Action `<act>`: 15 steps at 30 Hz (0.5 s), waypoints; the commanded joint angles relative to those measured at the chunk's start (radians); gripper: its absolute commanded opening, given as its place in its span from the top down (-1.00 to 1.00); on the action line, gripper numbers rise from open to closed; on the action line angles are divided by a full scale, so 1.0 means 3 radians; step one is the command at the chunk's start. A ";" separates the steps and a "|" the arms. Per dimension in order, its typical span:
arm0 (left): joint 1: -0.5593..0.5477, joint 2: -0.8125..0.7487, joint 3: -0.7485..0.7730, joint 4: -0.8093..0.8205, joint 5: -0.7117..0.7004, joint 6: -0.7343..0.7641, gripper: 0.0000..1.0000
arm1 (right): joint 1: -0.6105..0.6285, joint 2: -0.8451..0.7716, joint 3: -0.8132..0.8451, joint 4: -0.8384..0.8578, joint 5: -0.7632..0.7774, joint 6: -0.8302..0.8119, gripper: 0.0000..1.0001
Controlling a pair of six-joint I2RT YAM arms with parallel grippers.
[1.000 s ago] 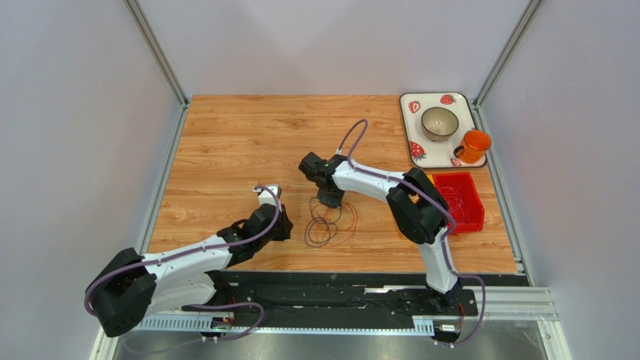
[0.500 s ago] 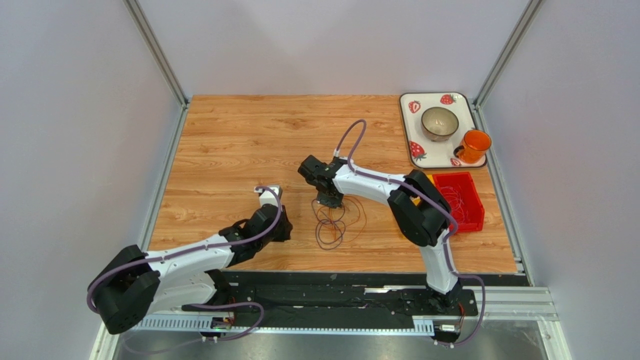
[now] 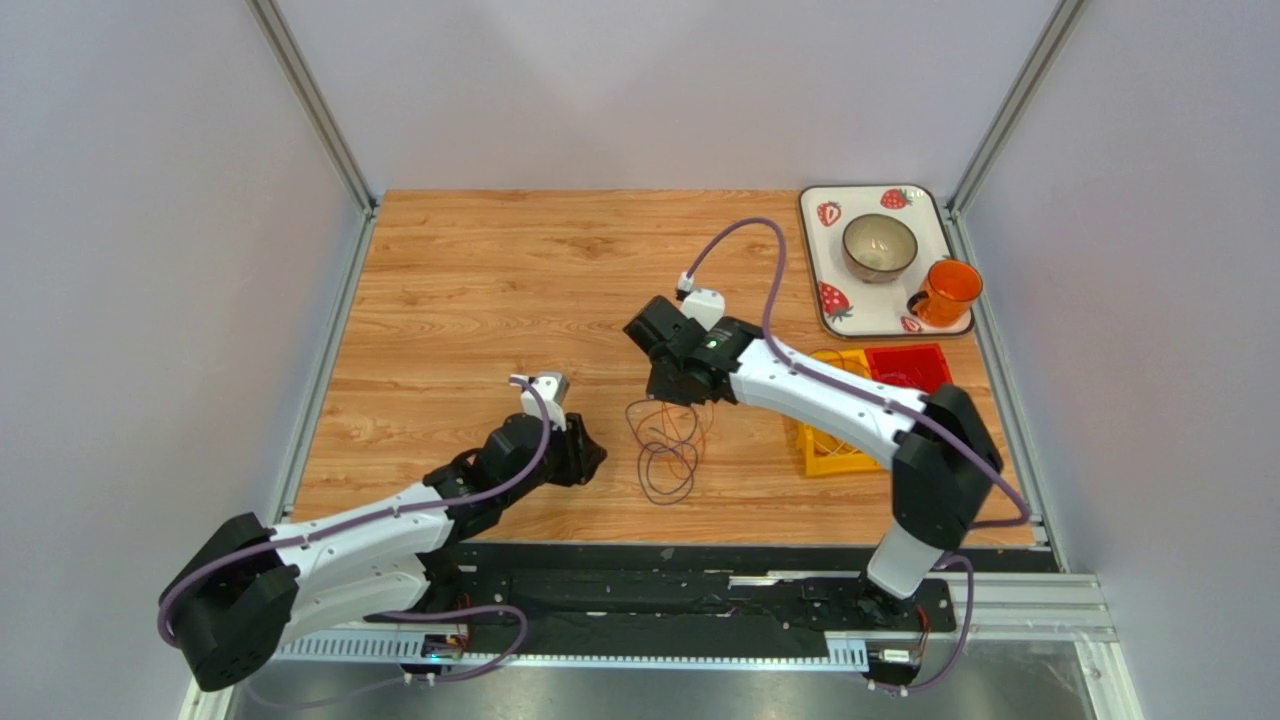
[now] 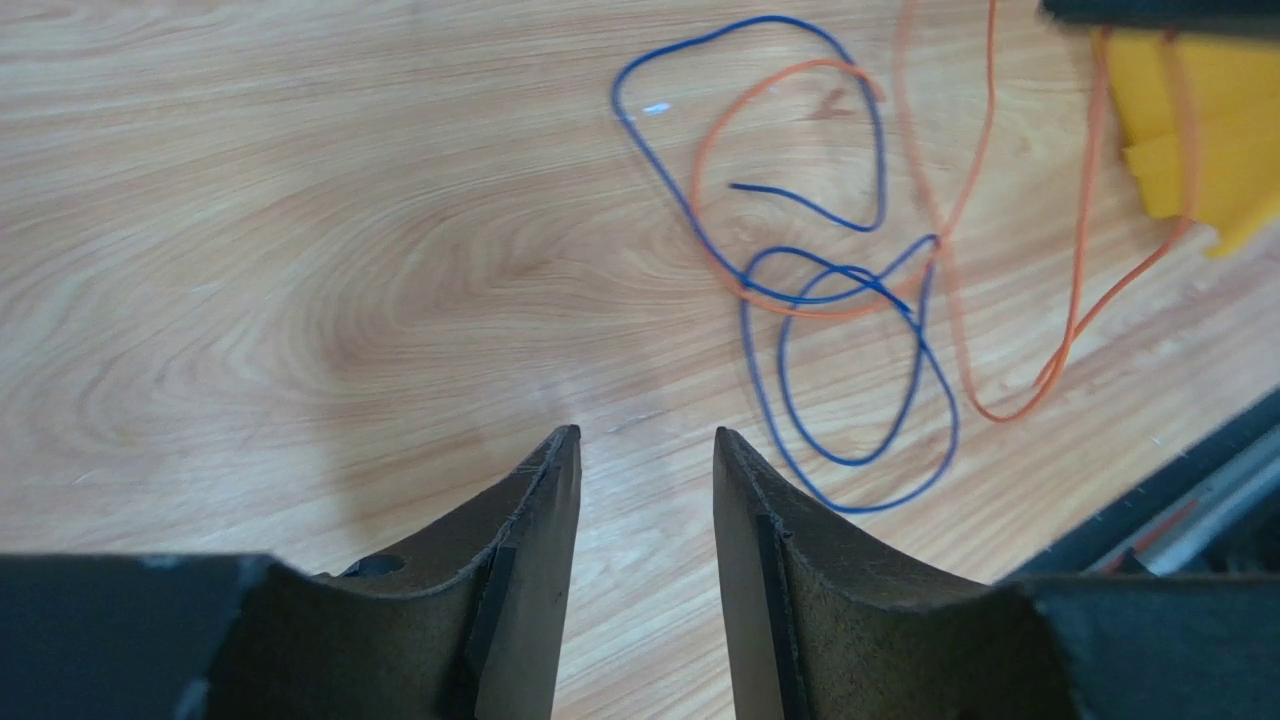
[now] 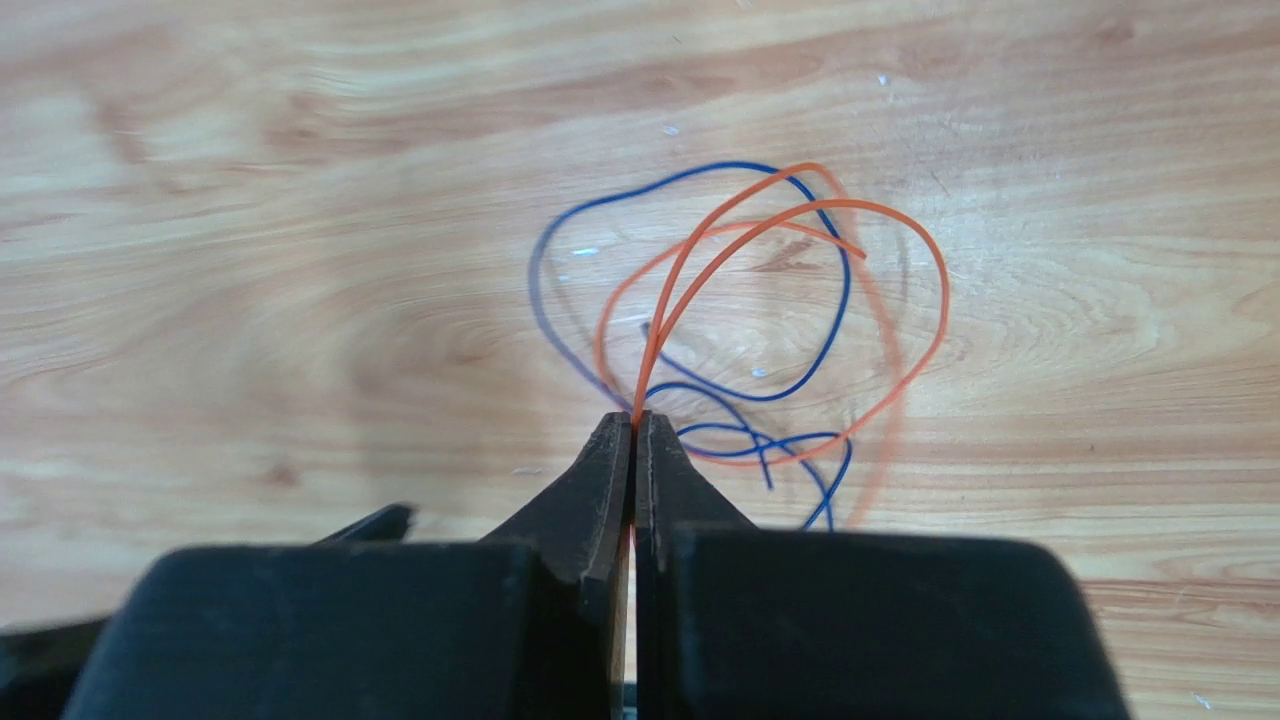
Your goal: Untangle the cables
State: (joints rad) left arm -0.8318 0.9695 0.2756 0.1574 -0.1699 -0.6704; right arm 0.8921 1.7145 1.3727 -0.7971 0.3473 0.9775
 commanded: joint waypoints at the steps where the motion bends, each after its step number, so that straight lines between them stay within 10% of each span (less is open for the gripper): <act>1: -0.0044 0.0010 -0.0034 0.0421 0.0346 0.0118 0.07 | 0.0007 -0.0489 0.0062 0.0024 0.0100 -0.0175 1.00; 15: -0.0765 0.1400 0.0651 0.0371 0.0076 -0.0194 0.07 | 0.0007 -0.1251 -0.0122 0.0003 0.0340 -0.0308 1.00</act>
State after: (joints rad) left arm -1.0019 1.3125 0.3977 0.2512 -0.1116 -0.6876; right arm 0.8925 1.3811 1.3529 -0.8043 0.3935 0.9108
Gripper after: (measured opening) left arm 0.466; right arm 0.010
